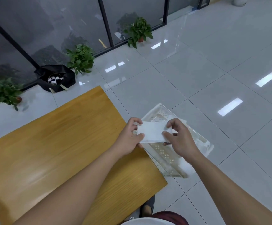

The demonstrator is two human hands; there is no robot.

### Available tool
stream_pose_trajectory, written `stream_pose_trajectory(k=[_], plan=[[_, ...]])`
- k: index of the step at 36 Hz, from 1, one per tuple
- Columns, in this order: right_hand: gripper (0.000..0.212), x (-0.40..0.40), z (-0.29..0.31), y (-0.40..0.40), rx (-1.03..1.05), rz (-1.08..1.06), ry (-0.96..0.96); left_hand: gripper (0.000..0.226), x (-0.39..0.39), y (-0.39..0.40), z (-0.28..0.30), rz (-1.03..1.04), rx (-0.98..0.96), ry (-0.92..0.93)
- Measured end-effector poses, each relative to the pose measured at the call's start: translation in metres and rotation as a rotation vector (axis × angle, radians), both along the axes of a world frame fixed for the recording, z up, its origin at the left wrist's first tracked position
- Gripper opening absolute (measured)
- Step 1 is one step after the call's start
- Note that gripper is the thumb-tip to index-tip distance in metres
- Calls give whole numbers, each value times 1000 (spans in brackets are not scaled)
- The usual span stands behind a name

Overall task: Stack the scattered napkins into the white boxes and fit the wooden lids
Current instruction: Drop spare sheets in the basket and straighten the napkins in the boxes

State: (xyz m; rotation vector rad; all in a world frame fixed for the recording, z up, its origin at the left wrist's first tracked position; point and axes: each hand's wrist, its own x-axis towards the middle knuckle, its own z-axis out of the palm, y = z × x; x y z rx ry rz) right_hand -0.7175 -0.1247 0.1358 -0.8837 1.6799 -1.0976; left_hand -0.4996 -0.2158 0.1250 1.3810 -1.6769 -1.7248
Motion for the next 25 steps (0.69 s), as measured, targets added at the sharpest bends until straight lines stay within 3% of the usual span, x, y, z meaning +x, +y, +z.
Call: stream_pose_trajectory(k=[4, 13, 25], plan=[[23, 34, 7, -21, -31, 136, -16, 18, 43, 6, 5, 137, -53, -14], [29, 171, 22, -61, -40, 497, 5, 21, 192, 39, 32, 462, -109, 42], [31, 439, 58, -59, -78, 883, -12, 23, 441, 132, 69, 865, -192, 21]])
